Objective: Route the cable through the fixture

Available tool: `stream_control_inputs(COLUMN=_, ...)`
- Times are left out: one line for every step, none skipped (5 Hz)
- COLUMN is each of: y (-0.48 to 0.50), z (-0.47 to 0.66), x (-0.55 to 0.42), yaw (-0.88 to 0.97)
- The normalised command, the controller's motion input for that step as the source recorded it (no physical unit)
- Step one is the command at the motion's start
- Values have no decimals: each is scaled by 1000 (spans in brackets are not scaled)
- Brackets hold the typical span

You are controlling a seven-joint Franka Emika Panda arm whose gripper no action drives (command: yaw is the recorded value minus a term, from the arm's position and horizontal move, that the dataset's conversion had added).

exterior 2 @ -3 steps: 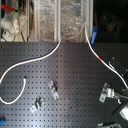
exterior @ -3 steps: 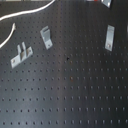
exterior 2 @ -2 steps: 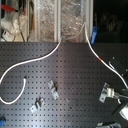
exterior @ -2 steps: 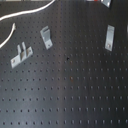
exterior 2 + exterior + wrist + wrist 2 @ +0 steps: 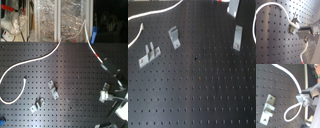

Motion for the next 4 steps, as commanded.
stream_control_inputs(y=369, z=380, x=-14, yaw=-471)
stream_control_inputs(y=455, z=432, x=163, yaw=-200)
stream_control_inputs(y=493, z=461, x=147, yaw=-100)
stream_control_inputs(y=444, z=264, x=-60, yaw=-97)
